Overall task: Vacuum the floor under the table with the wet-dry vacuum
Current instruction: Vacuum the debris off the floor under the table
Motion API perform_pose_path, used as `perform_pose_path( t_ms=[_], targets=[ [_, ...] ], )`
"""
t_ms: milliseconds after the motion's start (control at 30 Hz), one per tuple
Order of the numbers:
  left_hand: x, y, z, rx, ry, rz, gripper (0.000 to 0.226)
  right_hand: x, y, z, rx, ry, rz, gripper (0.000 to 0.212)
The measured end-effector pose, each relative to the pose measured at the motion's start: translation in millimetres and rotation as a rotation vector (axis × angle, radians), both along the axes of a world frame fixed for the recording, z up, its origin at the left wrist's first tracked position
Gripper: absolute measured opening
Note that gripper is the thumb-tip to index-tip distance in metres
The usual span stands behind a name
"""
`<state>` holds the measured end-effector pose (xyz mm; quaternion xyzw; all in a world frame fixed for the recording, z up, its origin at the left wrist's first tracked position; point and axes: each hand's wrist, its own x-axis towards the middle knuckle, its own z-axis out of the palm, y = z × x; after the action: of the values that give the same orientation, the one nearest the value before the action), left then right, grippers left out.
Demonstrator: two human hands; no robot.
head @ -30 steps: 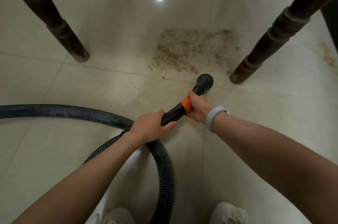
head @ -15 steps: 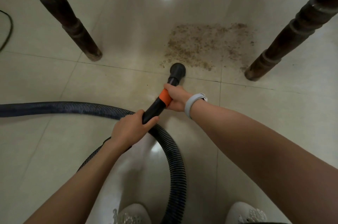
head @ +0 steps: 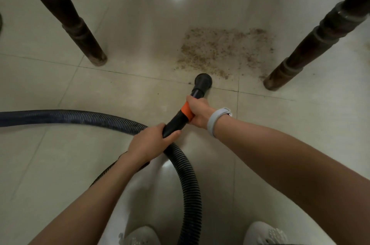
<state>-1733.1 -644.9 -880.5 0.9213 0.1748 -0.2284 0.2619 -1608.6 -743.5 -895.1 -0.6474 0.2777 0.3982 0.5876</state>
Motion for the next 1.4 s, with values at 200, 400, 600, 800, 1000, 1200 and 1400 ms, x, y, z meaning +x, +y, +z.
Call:
perform_pose_path(
  t_ms=[200,400,600,800,1000,1200,1400],
  targets=[
    [33,-46,-12,-0.001,-0.006,-0.209,0.043,16,-68,3,-0.08,0.011,-0.13,0.018],
    [57,-90,-14,-0.027,-0.007,-0.358,0.041,23,-126,3,-0.148,0.02,-0.258,0.02],
    [68,-106,-15,0.037,-0.065,-0.453,0.049,35,-167,4,-0.133,0.025,-0.392,0.039],
    [56,-83,-12,0.04,-0.034,-0.428,0.045,28,-147,2,-0.031,-0.007,-0.408,0.035],
    [33,-47,-7,0.078,0.043,-0.271,0.049,25,-91,7,0.056,0.044,-0.225,0.018],
    [4,-16,-6,-0.067,0.185,-0.104,0.045,-14,-40,-7,0.008,0.064,-0.056,0.019],
    [-17,0,-5,-0.3,0.2,0.111,0.047,-40,-17,-4,-0.011,0.081,0.036,0.023]
  ],
)
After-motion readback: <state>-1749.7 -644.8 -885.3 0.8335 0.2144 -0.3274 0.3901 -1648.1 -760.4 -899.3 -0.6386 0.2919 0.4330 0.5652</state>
